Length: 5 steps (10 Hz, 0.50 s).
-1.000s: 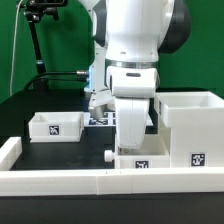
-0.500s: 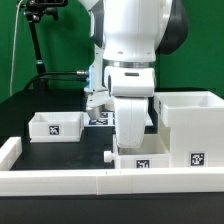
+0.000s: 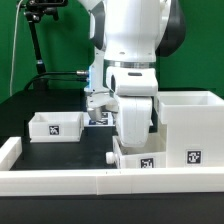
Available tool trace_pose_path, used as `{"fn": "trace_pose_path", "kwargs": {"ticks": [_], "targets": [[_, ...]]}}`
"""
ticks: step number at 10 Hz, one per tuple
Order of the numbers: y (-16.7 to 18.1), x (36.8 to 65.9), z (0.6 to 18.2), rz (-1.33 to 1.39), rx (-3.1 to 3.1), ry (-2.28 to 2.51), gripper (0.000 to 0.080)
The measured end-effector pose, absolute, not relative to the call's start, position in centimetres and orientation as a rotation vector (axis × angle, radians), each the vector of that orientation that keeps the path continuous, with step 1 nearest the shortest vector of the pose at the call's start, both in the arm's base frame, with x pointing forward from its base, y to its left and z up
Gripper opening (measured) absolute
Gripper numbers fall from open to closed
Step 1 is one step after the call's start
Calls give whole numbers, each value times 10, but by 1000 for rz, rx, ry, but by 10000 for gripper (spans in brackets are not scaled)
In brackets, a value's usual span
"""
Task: Assemble drawer
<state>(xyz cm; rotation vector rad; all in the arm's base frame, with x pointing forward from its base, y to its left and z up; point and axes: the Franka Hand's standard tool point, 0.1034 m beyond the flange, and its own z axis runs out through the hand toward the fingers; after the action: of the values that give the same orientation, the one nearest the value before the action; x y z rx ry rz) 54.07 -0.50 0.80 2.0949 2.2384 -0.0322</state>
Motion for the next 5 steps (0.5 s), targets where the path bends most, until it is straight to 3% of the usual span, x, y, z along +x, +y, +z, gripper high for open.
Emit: {"fn": "trace_pose_path", "kwargs": {"ticks": [5], "targets": [[6,541,8,-18,2186,2150,44]]}}
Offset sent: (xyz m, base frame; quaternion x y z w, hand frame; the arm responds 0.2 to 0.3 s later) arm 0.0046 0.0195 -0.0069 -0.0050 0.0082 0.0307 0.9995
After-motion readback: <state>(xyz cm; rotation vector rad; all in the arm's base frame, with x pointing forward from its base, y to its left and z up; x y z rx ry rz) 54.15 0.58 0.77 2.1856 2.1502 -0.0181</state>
